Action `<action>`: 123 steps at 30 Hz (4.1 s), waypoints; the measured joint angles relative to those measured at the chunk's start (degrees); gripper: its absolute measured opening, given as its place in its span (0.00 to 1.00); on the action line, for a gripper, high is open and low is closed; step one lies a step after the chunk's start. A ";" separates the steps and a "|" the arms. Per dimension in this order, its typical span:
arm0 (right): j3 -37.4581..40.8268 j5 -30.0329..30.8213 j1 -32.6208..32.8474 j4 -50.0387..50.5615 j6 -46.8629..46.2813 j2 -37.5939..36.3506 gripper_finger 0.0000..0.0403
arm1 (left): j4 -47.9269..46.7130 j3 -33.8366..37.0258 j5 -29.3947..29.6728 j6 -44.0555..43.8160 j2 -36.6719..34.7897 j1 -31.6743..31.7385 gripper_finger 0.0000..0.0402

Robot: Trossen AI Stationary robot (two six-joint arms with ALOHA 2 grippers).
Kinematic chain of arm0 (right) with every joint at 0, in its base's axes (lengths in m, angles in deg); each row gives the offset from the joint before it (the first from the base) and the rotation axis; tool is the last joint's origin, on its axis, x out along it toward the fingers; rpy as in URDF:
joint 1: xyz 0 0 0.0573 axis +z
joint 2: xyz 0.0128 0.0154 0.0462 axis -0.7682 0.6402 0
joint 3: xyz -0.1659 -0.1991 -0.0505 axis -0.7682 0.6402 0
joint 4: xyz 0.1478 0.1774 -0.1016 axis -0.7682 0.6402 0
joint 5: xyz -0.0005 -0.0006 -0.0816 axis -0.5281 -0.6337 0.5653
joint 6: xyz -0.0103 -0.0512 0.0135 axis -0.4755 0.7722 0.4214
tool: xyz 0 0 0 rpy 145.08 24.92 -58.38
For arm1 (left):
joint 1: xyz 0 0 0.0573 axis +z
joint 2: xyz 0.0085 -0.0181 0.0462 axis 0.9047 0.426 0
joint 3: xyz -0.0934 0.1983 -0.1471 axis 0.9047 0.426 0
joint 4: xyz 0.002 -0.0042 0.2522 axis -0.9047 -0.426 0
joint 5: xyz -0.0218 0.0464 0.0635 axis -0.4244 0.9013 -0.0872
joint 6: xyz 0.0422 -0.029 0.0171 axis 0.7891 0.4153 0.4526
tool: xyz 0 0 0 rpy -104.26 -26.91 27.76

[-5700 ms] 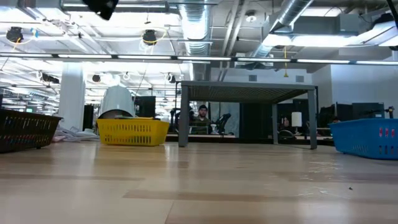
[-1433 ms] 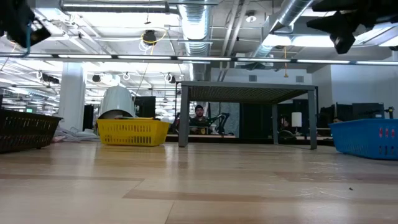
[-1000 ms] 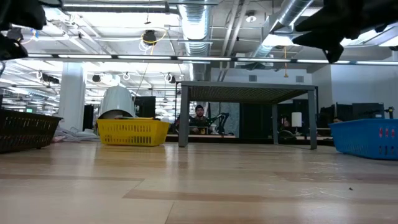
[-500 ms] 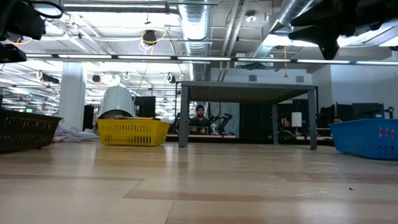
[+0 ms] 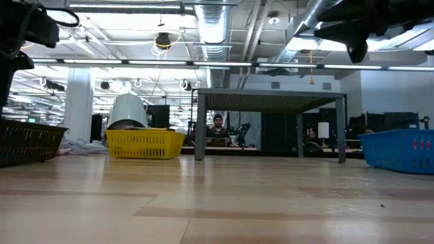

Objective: Pick & Place Office Desk Supplies
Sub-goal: Put the blue bin on the shelf

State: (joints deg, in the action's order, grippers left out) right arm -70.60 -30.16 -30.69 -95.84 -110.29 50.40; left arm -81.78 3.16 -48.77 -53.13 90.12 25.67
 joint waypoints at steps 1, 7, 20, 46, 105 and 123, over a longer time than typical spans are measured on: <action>0.00 -0.37 0.00 -0.05 0.50 0.00 0.36 | 0.00 0.00 -0.12 -0.02 0.00 0.05 0.29; -1.36 -0.63 -0.04 -0.39 5.29 -0.02 0.36 | 0.27 0.00 0.23 0.00 0.00 0.05 0.41; -21.74 0.66 2.86 46.60 -2.61 0.25 0.32 | 32.67 0.00 17.60 19.59 -7.80 0.38 0.46; -21.79 -19.60 14.08 67.21 -37.83 11.37 0.29 | 68.08 7.63 17.27 55.77 -9.40 15.26 0.46; -22.04 -25.40 11.48 64.39 -30.71 53.18 0.33 | 67.08 7.63 16.80 62.99 -9.38 18.10 0.47; -21.73 -25.05 11.29 65.81 -39.00 40.95 0.01 | 66.84 7.63 16.80 62.99 -9.38 18.10 0.47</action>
State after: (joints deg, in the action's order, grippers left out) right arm -92.32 -55.21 -19.40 -30.04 -149.29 91.35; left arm -14.94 10.78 -31.97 9.86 80.74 43.77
